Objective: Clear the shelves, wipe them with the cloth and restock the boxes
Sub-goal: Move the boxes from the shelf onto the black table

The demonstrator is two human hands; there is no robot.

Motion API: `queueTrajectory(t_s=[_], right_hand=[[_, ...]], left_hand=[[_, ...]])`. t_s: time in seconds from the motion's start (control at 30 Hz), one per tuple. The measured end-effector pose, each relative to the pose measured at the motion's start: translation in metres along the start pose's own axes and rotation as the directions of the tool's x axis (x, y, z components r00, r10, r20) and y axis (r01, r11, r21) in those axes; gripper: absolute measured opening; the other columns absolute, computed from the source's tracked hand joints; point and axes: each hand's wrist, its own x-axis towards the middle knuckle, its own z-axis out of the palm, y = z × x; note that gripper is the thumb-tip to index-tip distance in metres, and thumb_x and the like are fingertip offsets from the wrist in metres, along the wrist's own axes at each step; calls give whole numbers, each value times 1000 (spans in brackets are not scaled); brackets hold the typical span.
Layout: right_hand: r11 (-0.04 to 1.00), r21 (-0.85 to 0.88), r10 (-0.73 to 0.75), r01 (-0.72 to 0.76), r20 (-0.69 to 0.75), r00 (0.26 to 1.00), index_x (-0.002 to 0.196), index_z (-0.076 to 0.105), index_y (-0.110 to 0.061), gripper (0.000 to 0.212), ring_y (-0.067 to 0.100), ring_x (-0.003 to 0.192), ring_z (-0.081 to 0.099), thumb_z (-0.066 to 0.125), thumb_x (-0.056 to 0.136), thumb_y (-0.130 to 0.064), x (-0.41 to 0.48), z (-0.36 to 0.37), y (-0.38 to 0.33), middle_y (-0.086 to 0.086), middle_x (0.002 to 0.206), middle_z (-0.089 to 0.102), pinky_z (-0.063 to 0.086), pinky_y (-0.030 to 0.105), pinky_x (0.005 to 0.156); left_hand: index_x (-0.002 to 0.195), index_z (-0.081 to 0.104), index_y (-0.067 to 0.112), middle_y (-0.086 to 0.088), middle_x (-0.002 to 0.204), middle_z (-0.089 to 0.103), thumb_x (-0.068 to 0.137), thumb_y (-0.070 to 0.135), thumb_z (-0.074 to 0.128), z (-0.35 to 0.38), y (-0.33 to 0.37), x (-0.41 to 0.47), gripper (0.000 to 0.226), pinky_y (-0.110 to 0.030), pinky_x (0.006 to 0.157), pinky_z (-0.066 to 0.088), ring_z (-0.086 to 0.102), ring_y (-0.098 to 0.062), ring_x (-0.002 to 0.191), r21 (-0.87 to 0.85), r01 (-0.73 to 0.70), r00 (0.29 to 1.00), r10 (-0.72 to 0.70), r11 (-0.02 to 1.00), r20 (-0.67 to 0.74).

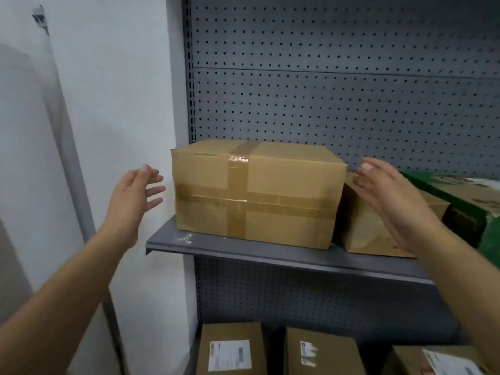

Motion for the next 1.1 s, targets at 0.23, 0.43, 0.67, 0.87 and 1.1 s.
queueTrajectory(t_s=[0.23,0.43,0.67,0.87,1.1], right_hand=[[990,34,132,-134,62,989,142,50,-35,71,14,130,51,54,83,-75,55,25,1,-12,140,56,35,45,117],[965,58,240,-256,201,950,110,60,-23,24,16,110,62,60,98,-44,77,37,-6,-1,117,67,46,40,108],[958,42,272,-282,171,947,100,58,-22,14,20,103,60,64,96,-34,82,45,-10,5,111,63,48,43,100],[957,97,259,-274,139,956,102,63,-22,11,21,106,60,65,95,-30,73,46,-17,4,114,64,49,41,98],[959,166,226,-230,39,973,106,65,-20,14,18,97,60,65,95,-28,50,35,-41,1,104,63,48,37,86]], left_hand=[[139,57,24,2,133,66,99,70,29,19,-6,35,68,-48,107,48,63,-21,121,-31,166,982,-163,986,94],[132,61,35,10,125,69,91,82,13,44,-11,45,79,-46,109,41,60,-15,119,-39,209,957,-196,977,215],[151,43,38,5,143,58,86,87,19,60,-12,51,85,-46,115,39,56,-13,127,-108,193,968,-172,975,180],[152,39,38,5,142,56,87,86,20,67,-7,49,83,-44,109,43,56,-14,123,-156,198,977,-183,968,109],[154,36,40,9,148,50,87,86,20,64,15,52,83,-48,117,35,48,-16,134,-219,125,987,-100,968,125]])
